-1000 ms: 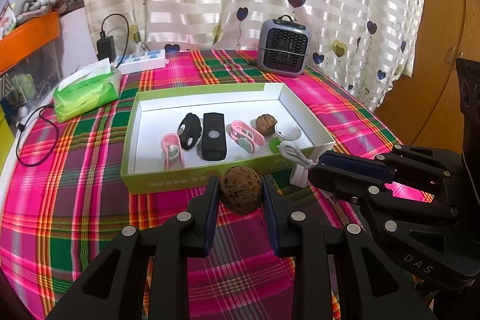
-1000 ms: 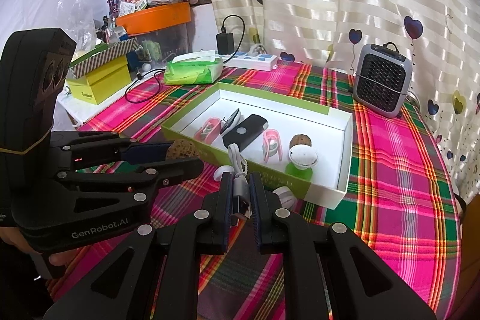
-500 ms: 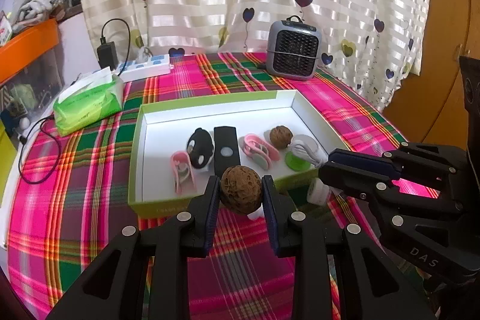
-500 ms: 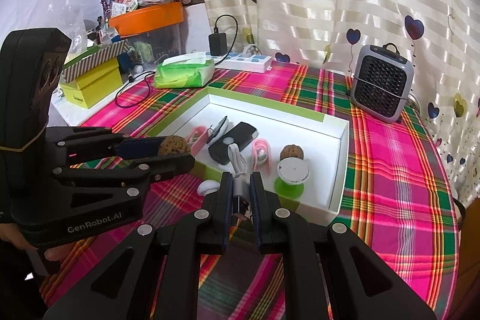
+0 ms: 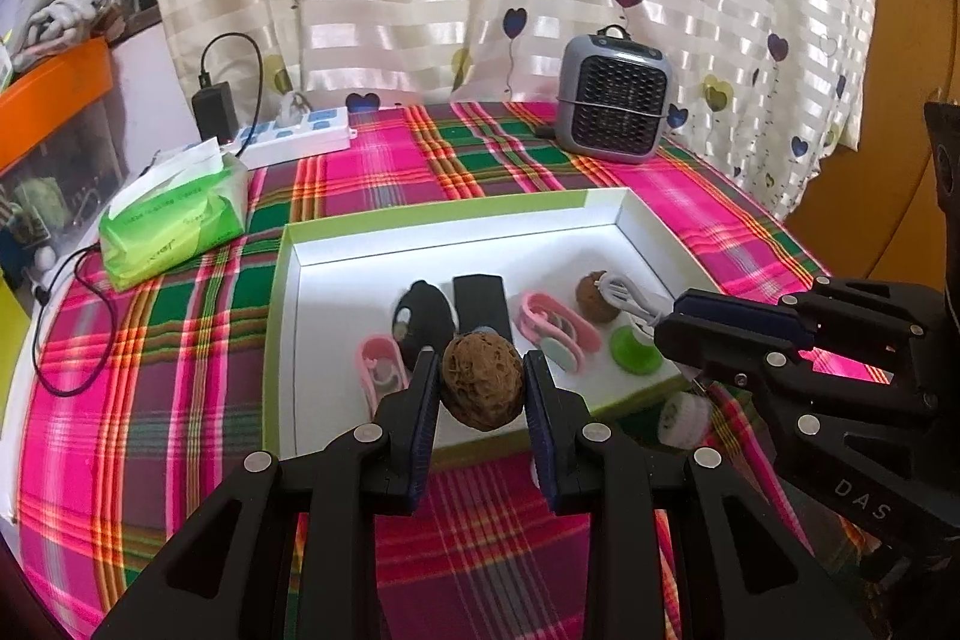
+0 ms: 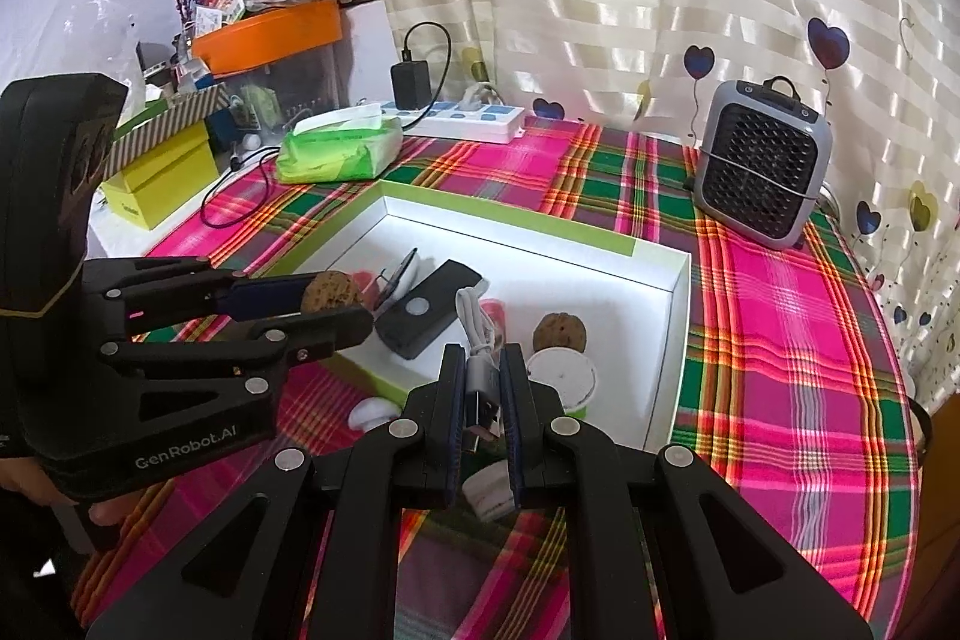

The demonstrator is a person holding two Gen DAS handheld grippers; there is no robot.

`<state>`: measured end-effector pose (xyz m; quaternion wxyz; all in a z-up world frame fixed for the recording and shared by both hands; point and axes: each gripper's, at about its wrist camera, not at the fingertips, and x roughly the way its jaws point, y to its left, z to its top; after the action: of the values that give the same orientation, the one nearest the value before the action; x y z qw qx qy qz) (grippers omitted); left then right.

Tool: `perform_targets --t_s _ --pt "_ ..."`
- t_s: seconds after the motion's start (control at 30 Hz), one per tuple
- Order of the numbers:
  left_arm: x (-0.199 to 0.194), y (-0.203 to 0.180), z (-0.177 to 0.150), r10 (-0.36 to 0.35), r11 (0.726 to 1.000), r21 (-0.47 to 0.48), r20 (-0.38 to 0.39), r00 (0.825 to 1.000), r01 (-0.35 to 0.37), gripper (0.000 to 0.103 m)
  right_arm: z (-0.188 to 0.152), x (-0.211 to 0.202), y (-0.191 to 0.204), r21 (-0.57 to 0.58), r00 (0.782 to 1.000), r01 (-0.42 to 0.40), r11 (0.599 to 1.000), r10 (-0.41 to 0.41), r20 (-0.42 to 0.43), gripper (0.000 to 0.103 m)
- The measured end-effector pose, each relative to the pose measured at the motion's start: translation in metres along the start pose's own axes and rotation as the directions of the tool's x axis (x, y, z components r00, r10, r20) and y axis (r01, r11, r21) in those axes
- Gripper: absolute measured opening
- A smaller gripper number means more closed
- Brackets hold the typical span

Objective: Organize objects
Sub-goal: 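Lower the walnut into the box and open the left tool while the right releases the cable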

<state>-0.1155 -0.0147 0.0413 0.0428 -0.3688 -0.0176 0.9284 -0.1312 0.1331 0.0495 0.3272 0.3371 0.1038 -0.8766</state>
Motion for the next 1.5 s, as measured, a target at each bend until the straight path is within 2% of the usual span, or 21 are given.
perform_targets --t_s 0.47,1.0,1.33,1.5 --pt "0.021 0.012 0.003 0.034 0.999 -0.017 -0.007 0.999 -0.034 0.026 0.005 0.031 -0.007 0.031 0.999 -0.01 0.999 0.011 -0.042 0.012" --pt "0.033 0.012 0.0 0.058 0.998 0.0 -0.03 0.998 -0.058 0.026 0.002 0.046 -0.01 0.045 0.996 -0.033 0.998 0.037 -0.08 0.013" --pt "0.03 0.013 0.0 0.045 0.999 -0.008 -0.038 0.998 -0.045 0.026 0.001 0.042 -0.011 0.04 0.997 -0.009 0.999 0.011 -0.071 0.013" --pt "0.023 0.013 0.0 0.034 0.999 -0.016 -0.018 0.999 -0.034 0.026 0.001 0.035 -0.009 0.039 0.999 -0.012 0.999 0.014 -0.052 0.019"
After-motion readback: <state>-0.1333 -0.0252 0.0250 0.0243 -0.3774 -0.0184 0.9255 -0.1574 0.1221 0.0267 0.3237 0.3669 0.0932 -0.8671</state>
